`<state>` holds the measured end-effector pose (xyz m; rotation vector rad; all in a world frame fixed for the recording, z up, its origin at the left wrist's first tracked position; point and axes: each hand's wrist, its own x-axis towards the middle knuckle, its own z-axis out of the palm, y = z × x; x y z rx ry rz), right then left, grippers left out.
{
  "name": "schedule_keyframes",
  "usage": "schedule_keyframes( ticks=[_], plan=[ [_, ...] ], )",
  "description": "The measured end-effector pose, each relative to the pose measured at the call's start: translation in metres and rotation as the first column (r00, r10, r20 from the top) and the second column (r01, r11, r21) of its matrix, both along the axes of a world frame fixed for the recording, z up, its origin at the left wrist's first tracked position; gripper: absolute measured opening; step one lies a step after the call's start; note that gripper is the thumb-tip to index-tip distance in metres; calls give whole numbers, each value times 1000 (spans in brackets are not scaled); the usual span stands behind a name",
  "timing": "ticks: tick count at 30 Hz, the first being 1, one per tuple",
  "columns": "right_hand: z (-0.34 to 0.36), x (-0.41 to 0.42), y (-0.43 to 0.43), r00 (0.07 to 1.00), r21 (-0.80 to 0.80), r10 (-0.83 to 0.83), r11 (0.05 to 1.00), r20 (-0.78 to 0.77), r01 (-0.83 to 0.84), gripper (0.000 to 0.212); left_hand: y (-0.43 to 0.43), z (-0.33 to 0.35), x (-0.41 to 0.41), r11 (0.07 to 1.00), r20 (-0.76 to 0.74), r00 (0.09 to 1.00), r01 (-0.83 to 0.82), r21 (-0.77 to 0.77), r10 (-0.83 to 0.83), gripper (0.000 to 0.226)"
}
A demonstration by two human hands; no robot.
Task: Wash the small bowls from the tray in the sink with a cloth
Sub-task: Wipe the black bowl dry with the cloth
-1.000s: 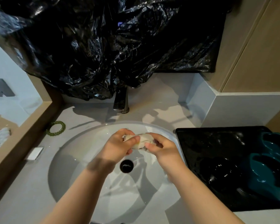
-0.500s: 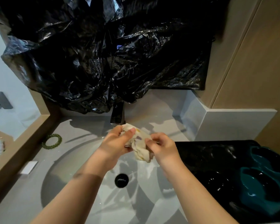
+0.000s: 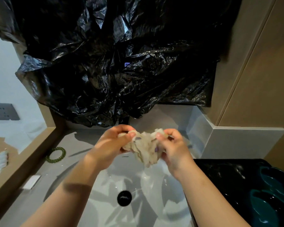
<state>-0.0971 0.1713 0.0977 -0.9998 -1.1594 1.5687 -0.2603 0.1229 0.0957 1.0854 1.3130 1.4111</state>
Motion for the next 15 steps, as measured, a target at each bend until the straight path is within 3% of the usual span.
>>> schedule_keyframes(
  ticks=[3,6,9,12,13,15],
  plan=[
    [10,5,5,990,-32,-131,991,-54,129,11,-1,1,-12,999,33,998,-49,7,49,15],
    [14,12,6,948,-40,-237,971,-211,234,14,-5,-4,-23,987,-9,989,-147,-61,146,27],
    [17,11,6,985,57,-142,987,-96,148,21,-5,0,-13,975,-153,963,-223,10,222,23],
    [19,0,-3,987,152,81,983,141,-102,33,2,1,6,999,-316,949,-7,-49,-9,66],
    [20,-2,-5,978,165,125,974,168,-153,36,6,1,9,992,-323,939,96,-79,-116,69],
    [24,0,-8,972,199,133,965,193,-172,34,9,1,11,962,-317,912,216,-169,-261,51]
  ],
)
